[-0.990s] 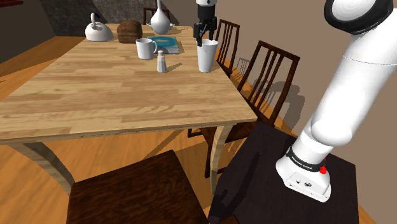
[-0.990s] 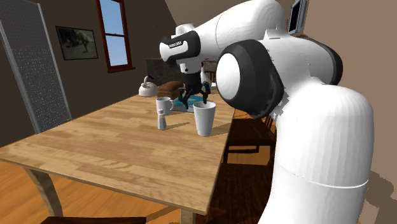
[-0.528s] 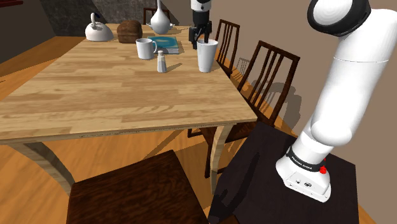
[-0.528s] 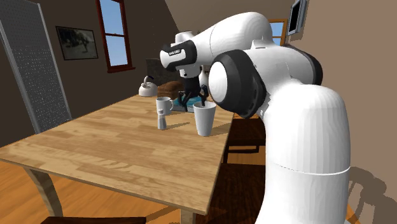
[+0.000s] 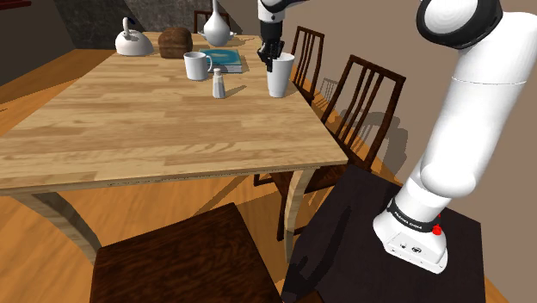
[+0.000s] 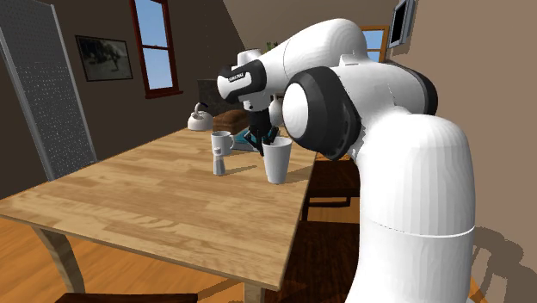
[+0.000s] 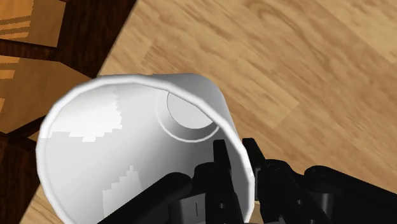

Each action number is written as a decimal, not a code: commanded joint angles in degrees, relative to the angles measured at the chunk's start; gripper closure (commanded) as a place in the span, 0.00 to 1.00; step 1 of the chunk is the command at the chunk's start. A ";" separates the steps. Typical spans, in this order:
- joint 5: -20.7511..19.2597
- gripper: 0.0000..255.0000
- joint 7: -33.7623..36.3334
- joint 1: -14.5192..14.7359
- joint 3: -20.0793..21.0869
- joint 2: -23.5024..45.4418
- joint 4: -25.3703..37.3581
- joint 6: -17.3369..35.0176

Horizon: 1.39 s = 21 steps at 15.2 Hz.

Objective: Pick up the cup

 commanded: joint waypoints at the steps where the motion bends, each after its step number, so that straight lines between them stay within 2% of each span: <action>1: 0.00 1.00 0.00 -0.01 -0.01 0.00 -0.02 0.03; 6: -0.02 1.00 0.08 0.03 0.02 -0.10 -0.23 0.12; 21: 0.14 1.00 -1.61 0.30 0.06 2.67 15.30 -12.53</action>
